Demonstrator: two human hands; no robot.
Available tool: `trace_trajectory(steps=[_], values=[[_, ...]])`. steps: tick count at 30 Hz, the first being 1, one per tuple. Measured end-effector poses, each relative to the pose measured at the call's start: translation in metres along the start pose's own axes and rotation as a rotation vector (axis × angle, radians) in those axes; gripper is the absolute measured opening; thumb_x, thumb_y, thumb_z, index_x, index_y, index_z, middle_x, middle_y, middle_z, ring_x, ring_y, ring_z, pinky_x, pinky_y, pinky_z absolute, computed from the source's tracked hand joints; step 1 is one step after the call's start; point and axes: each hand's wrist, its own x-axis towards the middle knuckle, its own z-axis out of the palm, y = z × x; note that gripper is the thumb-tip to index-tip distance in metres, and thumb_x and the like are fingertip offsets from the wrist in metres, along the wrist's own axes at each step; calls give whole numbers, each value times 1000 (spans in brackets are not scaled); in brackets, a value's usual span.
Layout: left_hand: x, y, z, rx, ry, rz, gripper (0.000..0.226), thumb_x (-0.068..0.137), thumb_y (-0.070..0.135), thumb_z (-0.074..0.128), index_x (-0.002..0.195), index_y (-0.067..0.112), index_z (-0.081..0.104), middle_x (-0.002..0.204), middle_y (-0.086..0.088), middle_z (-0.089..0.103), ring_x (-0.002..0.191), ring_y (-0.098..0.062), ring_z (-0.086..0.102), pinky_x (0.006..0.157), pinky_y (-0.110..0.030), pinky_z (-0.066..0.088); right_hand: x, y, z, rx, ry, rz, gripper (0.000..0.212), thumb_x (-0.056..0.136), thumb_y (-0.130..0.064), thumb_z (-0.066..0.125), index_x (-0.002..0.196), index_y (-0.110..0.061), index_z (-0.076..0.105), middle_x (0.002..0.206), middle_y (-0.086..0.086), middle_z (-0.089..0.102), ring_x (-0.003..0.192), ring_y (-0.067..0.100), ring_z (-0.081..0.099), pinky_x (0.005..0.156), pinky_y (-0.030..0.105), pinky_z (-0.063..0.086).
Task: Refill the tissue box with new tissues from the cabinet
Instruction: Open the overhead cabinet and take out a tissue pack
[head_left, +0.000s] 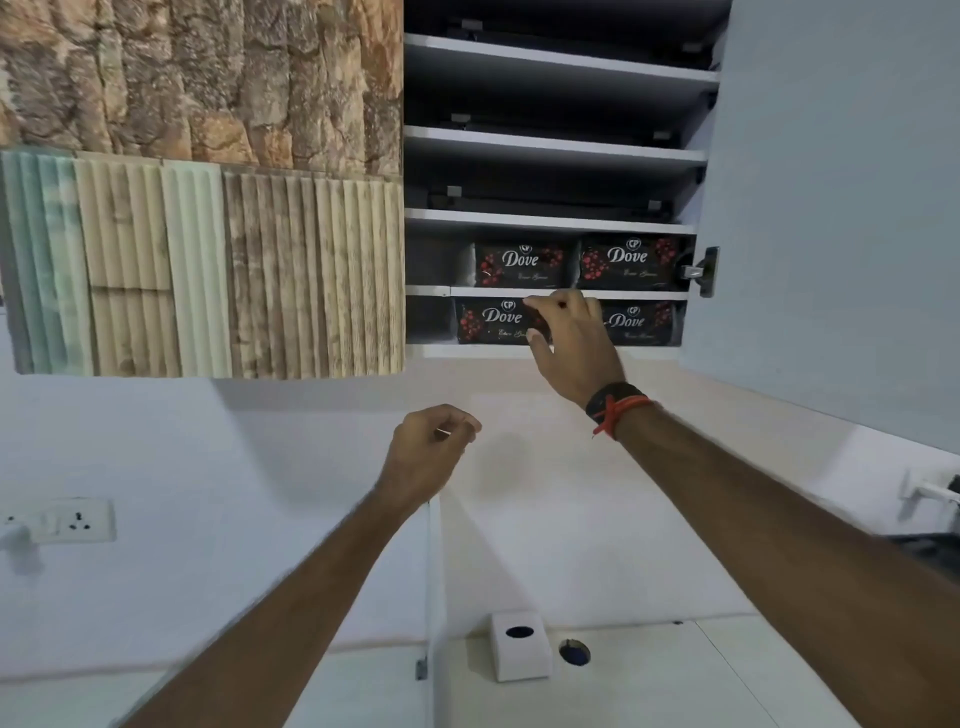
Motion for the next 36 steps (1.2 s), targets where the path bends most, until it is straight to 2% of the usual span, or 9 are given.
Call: trace_trajectory(steps=[8, 15, 22, 25, 28, 30, 32, 34, 36], values=[[15, -1, 8, 14, 29, 9, 19, 87, 21, 58, 80, 27, 74, 82, 7, 74, 77, -15, 69, 82, -40, 59, 22, 10, 26, -129, 127, -106, 34, 88, -33, 65, 119, -17, 65, 113, 9, 60, 107, 29, 52, 89, 40, 50], [20, 1, 17, 52, 83, 22, 19, 89, 18, 59, 81, 23, 75, 83, 4, 75, 77, -14, 69, 79, -37, 59, 37, 19, 36, -174, 197, -186, 11, 87, -25, 68, 91, -15, 70, 101, 7, 63, 98, 30, 56, 77, 44, 54], [15, -2, 29, 47, 84, -9, 18, 86, 22, 58, 79, 25, 74, 83, 3, 75, 76, -17, 70, 72, -31, 58, 23, 26, 25, -89, 251, -390, 13, 91, -23, 56, 93, -13, 64, 102, 6, 65, 104, 29, 55, 82, 43, 50], [13, -2, 35, 44, 90, -21, 19, 90, 16, 58, 82, 21, 74, 83, 4, 73, 73, -12, 67, 61, -15, 49, 18, 26, 13, -18, 158, -427, 29, 88, -41, 58, 102, -16, 61, 103, 3, 65, 104, 25, 56, 88, 42, 49], [12, -1, 41, 51, 96, -28, 19, 90, 16, 58, 84, 21, 74, 83, 7, 73, 74, -10, 66, 61, -13, 47, 18, 23, 9, -127, -15, -417, 75, 72, -65, 69, 128, -17, 53, 121, 3, 65, 113, 27, 58, 97, 44, 46], [12, -2, 44, 65, 99, -20, 17, 89, 17, 59, 84, 22, 74, 83, 9, 73, 77, -11, 68, 68, -21, 53, 20, 20, 14, -228, -67, -391, 80, 70, -57, 77, 133, -15, 50, 123, 6, 66, 113, 30, 59, 97, 45, 46], [13, -3, 46, 55, 116, -18, 15, 88, 20, 60, 85, 22, 74, 85, 10, 74, 79, -11, 69, 75, -29, 58, 23, 17, 22, -290, -28, -396, 57, 77, -35, 79, 124, -13, 57, 114, 7, 69, 104, 30, 63, 90, 44, 48], [11, -1, 48, 34, 138, -31, 13, 89, 20, 61, 88, 19, 74, 88, 10, 73, 80, -11, 68, 74, -27, 56, 23, 16, 25, -295, 44, -397, 37, 77, -16, 76, 112, -14, 64, 102, 5, 71, 94, 29, 65, 83, 42, 50], [7, 2, 49, -6, 158, -56, 13, 90, 21, 62, 92, 16, 74, 91, 7, 73, 80, -10, 67, 69, -21, 51, 16, 17, 26, -252, 113, -399, 31, 76, -11, 75, 105, -15, 66, 94, 4, 70, 87, 28, 65, 77, 41, 51]])
